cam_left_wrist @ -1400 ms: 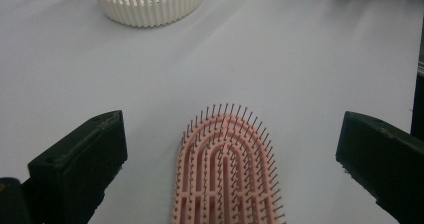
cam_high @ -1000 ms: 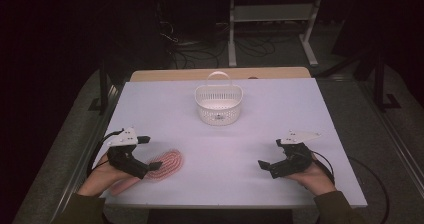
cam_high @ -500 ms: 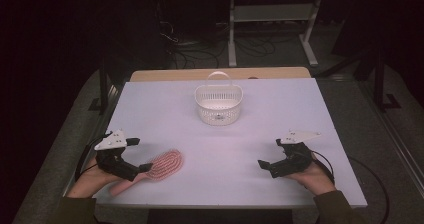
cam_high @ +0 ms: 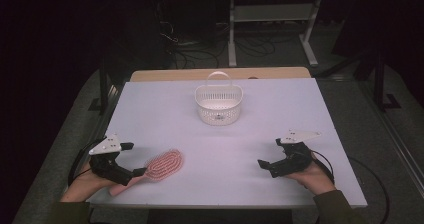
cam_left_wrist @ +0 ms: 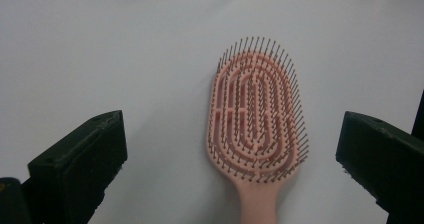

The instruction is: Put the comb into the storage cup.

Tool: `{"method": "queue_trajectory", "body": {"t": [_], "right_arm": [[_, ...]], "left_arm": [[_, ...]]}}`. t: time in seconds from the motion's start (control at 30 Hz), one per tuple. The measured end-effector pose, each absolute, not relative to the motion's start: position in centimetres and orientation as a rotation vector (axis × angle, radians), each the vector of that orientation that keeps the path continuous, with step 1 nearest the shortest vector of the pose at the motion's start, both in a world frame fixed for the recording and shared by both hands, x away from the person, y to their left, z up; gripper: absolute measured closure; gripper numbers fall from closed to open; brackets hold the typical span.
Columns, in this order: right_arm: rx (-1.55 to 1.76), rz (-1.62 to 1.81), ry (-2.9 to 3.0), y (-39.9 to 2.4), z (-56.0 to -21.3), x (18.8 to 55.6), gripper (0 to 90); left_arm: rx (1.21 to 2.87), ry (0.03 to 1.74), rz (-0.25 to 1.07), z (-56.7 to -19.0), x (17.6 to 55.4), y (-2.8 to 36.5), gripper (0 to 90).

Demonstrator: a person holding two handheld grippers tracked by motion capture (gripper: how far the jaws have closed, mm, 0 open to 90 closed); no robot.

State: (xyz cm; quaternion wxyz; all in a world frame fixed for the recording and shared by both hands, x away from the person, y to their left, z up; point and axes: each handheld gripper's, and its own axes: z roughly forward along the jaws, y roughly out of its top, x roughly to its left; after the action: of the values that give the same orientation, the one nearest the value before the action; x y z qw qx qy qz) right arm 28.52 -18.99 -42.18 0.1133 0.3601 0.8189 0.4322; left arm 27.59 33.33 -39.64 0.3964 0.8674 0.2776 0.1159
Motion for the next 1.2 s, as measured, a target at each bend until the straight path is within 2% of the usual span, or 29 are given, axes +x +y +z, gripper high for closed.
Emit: {"method": "queue_trajectory", "body": {"t": [1.1, 1.2], "right_arm": [[1.065, 1.278, 2.391, -19.1, -42.1, 28.6, 0.0], [1.065, 1.279, 2.392, -19.1, -42.0, 28.6, 0.0]], "left_arm": [[2.432, 0.678, 0.228, -41.4, 27.5, 32.2, 0.4], [2.441, 0.678, 0.221, -41.5, 27.5, 32.2, 3.2]]}}
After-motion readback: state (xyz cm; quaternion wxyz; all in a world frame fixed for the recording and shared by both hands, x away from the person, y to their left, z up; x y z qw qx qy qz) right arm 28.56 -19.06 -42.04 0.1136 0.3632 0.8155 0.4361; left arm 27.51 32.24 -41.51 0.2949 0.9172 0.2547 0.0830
